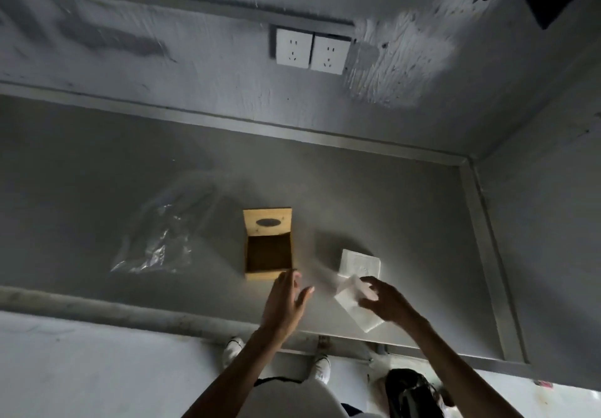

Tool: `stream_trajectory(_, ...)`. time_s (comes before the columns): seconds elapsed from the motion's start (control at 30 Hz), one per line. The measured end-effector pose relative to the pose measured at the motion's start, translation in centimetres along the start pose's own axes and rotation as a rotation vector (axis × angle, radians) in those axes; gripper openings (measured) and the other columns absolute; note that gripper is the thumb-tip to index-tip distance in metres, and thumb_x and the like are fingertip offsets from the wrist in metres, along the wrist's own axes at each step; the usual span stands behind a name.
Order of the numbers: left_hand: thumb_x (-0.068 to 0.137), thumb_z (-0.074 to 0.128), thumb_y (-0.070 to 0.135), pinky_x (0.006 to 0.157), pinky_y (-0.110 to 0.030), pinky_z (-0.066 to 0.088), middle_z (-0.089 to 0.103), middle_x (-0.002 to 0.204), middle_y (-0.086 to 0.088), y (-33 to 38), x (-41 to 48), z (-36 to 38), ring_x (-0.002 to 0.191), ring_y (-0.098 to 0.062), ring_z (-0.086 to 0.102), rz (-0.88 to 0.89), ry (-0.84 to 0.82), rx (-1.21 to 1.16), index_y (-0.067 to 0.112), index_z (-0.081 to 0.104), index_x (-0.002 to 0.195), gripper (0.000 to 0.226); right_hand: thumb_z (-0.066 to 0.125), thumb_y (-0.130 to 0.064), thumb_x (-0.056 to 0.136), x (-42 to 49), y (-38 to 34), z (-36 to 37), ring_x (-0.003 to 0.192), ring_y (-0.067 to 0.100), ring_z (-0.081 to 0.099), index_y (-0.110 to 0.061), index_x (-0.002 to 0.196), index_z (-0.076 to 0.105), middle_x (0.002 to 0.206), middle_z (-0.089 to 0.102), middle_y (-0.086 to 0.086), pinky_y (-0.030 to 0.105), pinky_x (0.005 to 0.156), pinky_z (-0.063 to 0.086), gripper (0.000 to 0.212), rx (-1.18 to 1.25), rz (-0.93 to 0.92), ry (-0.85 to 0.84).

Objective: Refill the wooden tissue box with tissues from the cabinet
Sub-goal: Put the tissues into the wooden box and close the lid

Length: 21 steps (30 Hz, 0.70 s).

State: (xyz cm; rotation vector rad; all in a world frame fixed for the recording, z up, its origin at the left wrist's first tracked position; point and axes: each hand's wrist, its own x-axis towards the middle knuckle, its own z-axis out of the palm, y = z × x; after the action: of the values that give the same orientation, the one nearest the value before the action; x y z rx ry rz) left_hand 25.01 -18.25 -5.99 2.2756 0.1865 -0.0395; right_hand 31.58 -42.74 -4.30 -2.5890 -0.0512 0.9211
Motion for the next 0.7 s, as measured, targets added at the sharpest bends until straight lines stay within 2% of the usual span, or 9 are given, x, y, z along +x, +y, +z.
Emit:
stream_trajectory(0.07, 0.093, 0.057, 0.029, 0.073, -0.028, 0.052, 0.064, 0.095, -0.009, -1.1, 0.1, -2.9, 0.085, -0.019, 0.061, -0.122, 0.284, -0.095, 0.008, 0.059, 0.109, 0.026, 0.08, -0.032, 0.074, 0.5, -1.4, -2.0, 0.101, 0.023, 0.062, -0.015, 0.133, 0.052, 0.117, 0.065, 0.009, 0.038, 0.089, 0.05, 0.067, 0.311, 0.04, -0.034)
stream_trajectory(0.1, 0.095, 0.051, 0.032, 0.076, -0.034, 0.053, 0.064, 0.098, -0.011, -2.0, 0.3, -4.2, 0.088, -0.023, 0.06, -0.213, 0.346, -0.142, 0.007, 0.058, 0.111, 0.031, 0.086, -0.039, 0.065, 1.3, -2.6, -2.8, 0.097, 0.024, 0.064, -0.014, 0.126, 0.056, 0.113, 0.066, 0.01, 0.04, 0.088, 0.051, 0.072, 0.397, 0.039, -0.032)
stream_trajectory(0.13, 0.094, 0.044, 0.039, 0.08, -0.04, 0.051, 0.062, 0.101, -0.013, -2.9, 0.6, -5.3, 0.092, -0.026, 0.059, -0.288, 0.363, -0.171, 0.005, 0.057, 0.115, 0.042, 0.088, -0.046, 0.057, 2.3, -4.2, -3.5, 0.098, 0.026, 0.064, -0.016, 0.119, 0.058, 0.114, 0.067, 0.013, 0.042, 0.089, 0.051, 0.076, 0.437, 0.019, -0.034)
stream_trajectory(0.2, 0.087, 0.037, 0.045, 0.089, -0.043, 0.046, 0.061, 0.106, -0.019, -5.6, 1.8, -6.6, 0.102, -0.032, 0.054, -0.404, 0.306, -0.197, -0.001, 0.052, 0.124, 0.061, 0.084, -0.036, 0.069, 3.2, -9.7, -4.6, 0.11, 0.026, 0.06, -0.017, 0.12, 0.055, 0.125, 0.062, 0.01, 0.039, 0.089, 0.051, 0.062, 0.424, -0.085, -0.092)
stream_trajectory(0.27, 0.089, 0.048, 0.03, 0.095, -0.044, 0.045, 0.06, 0.112, -0.021, -7.1, 3.2, -7.3, 0.108, -0.035, 0.054, -0.527, 0.172, -0.264, 0.0, 0.049, 0.13, 0.05, 0.074, -0.025, 0.083, 4.0, -15.3, -5.0, 0.122, 0.021, 0.052, -0.019, 0.133, 0.047, 0.134, 0.053, 0.002, 0.03, 0.092, 0.049, 0.057, 0.277, -0.21, -0.205)
stream_trajectory(0.33, 0.091, 0.05, 0.011, 0.084, -0.042, 0.05, 0.062, 0.103, -0.013, -7.5, 4.1, -8.1, 0.095, -0.029, 0.06, -0.55, 0.06, -0.408, 0.014, 0.057, 0.117, 0.027, 0.07, -0.028, 0.086, 5.3, -20.3, -4.5, 0.129, 0.021, 0.046, -0.024, 0.144, 0.038, 0.141, 0.045, -0.005, 0.031, 0.102, 0.041, 0.066, 0.027, -0.304, -0.304)
stream_trajectory(0.4, 0.088, 0.045, -0.002, 0.071, -0.038, 0.048, 0.061, 0.087, -0.005, -7.8, 4.9, -8.5, 0.082, -0.023, 0.057, -0.508, -0.022, -0.475, 0.029, 0.054, 0.091, 0.032, 0.066, -0.029, 0.088, 6.1, -24.1, -3.7, 0.129, 0.023, 0.046, -0.03, 0.148, 0.031, 0.144, 0.043, -0.008, 0.034, 0.103, 0.038, 0.069, -0.289, -0.371, -0.315)
stream_trajectory(0.5, 0.08, 0.044, -0.002, 0.063, -0.036, 0.045, 0.066, 0.088, -0.013, -10.0, 5.7, -7.6, 0.078, -0.022, 0.057, -0.473, -0.051, -0.476, 0.031, 0.053, 0.079, 0.035, 0.063, -0.022, 0.088, 7.6, -26.6, -2.2, 0.127, 0.025, 0.048, -0.031, 0.148, 0.029, 0.151, 0.041, 0.0, 0.035, 0.101, 0.042, 0.07, -0.502, -0.369, -0.328)
stream_trajectory(0.7, 0.078, 0.043, -0.005, 0.066, -0.026, 0.046, 0.064, 0.099, -0.008, -10.1, 5.8, -8.8, 0.089, -0.022, 0.06, -0.457, -0.159, -0.516, 0.026, 0.051, 0.105, 0.042, 0.057, -0.015, 0.091, 8.6, -27.9, -1.9, 0.13, 0.025, 0.044, -0.024, 0.149, 0.029, 0.151, 0.039, 0.0, 0.03, 0.101, 0.039, 0.065, -0.636, -0.306, -0.401)
